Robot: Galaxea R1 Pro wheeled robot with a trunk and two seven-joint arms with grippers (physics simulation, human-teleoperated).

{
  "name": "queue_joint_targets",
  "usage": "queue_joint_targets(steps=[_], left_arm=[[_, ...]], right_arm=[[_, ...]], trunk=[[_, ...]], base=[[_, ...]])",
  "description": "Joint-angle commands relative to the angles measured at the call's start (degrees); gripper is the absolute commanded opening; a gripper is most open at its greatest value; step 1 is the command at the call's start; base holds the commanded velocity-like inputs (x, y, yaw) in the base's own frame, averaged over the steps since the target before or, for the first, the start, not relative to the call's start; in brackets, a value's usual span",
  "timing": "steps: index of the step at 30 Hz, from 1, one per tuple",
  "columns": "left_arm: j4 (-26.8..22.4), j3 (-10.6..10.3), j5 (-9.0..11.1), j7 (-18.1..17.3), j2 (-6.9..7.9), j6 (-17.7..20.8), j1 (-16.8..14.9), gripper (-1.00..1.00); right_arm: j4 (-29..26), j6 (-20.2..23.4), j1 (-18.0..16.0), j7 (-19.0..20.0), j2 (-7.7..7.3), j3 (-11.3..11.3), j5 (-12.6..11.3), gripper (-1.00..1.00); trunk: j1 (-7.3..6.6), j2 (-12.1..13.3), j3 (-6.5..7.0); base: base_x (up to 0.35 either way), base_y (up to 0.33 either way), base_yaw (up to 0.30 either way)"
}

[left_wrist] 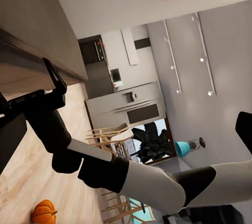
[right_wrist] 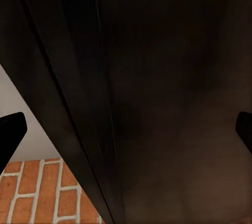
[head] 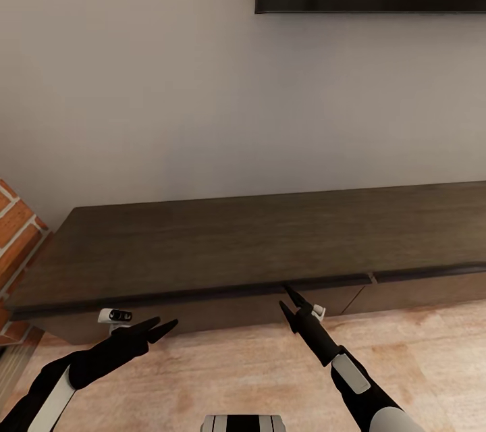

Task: Place each of the two pumpkins and all three candles from the living room inside a cabinet in the living room (use any cabinet), then make sure every cabinet is closed, and position the cauldron so it is next to a table in the living room.

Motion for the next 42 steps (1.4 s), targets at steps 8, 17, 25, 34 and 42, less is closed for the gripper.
queue_joint_targets(steps=[8, 17, 25, 34, 42], left_arm=[[0.00, -0.02, 0.13, -0.13, 0.02, 0.61, -0.06, 1.00], [0.00, -0.02, 0.13, -0.13, 0.06, 0.58, 0.00, 1.00], [0.00, -0.02, 0.13, -0.13, 0.02, 0.58, -0.01, 1.00], [0.00, -0.02, 0.13, -0.13, 0.02, 0.57, -0.02, 1.00], [0.00, 0.02, 0.13, -0.13, 0.02, 0.58, 0.00, 1.00]], right_arm=[[0.02, 0.53, -0.03, 0.04, -0.04, 0.08, -0.54, 1.00], [0.02, 0.53, -0.01, 0.04, -0.01, 0.08, -0.56, 1.00], [0.02, 0.53, -0.01, -0.04, 0.00, 0.08, -0.53, 1.00], [0.02, 0.53, -0.02, -0.05, 0.00, 0.08, -0.55, 1.00], [0.02, 0.53, -0.02, -0.05, 0.00, 0.08, -0.53, 1.00]], trunk=[[-0.01, -0.02, -0.04], [-0.01, -0.02, -0.04], [-0.01, -0.02, -0.04], [-0.01, -0.02, -0.04], [-0.01, -0.02, -0.04]], base=[[0.026, 0.020, 0.000], [0.011, 0.009, 0.000], [0.000, 0.000, 0.000], [0.000, 0.000, 0.000], [0.000, 0.000, 0.000]])
